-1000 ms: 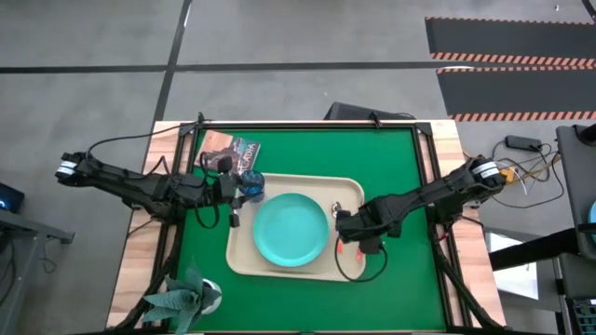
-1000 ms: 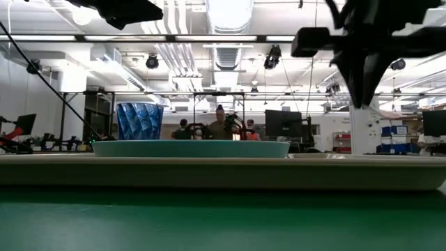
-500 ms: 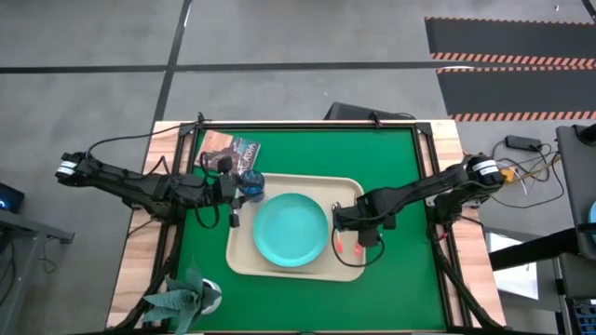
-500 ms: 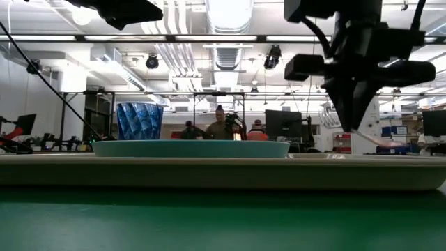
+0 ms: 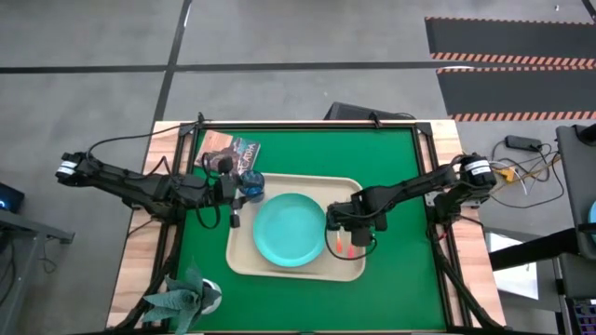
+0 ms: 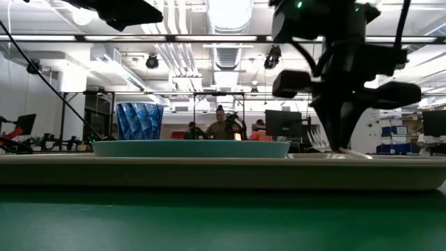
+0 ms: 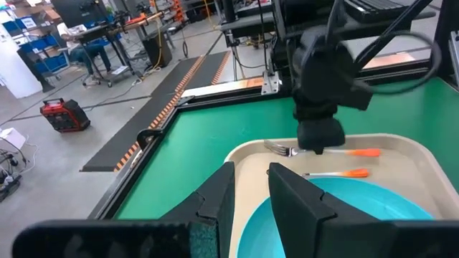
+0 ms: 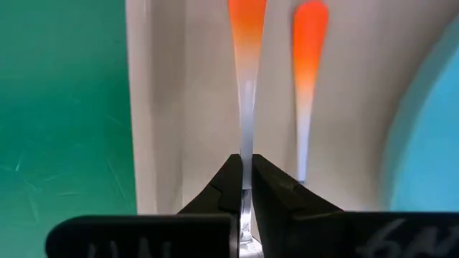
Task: Pick and place plate/cup/fork/spoon on tray
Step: Put the orange fork on the white tray to the right of the orange spoon
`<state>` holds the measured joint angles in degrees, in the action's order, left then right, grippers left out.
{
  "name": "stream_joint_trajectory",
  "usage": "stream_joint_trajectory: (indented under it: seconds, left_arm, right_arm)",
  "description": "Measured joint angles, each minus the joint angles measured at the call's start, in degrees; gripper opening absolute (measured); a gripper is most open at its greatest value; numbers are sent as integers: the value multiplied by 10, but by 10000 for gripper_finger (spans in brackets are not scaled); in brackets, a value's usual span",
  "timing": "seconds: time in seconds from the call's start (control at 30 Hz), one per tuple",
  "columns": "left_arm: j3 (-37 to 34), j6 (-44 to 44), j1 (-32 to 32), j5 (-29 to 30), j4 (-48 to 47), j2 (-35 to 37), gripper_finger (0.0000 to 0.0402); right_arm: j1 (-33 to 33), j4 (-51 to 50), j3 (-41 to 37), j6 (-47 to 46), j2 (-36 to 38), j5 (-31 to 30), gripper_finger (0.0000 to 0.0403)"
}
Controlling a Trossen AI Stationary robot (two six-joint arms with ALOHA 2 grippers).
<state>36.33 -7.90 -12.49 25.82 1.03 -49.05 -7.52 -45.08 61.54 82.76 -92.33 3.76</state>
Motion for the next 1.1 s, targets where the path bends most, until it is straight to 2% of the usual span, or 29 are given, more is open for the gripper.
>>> stream_joint_trajectory:
  seconds: [0.33, 0.8, 1.1]
  left_arm:
    - [0, -2, 0, 0, 0, 0, 73]
    - [0, -3, 0, 0, 3, -1, 73]
    - [0, -3, 0, 0, 3, -1, 73]
  right_arm:
    - [16, -5, 0, 0, -42, 13, 12]
    - [16, 7, -1, -4, -45, 12, 13]
    - [16, 10, -1, -37, -43, 12, 13]
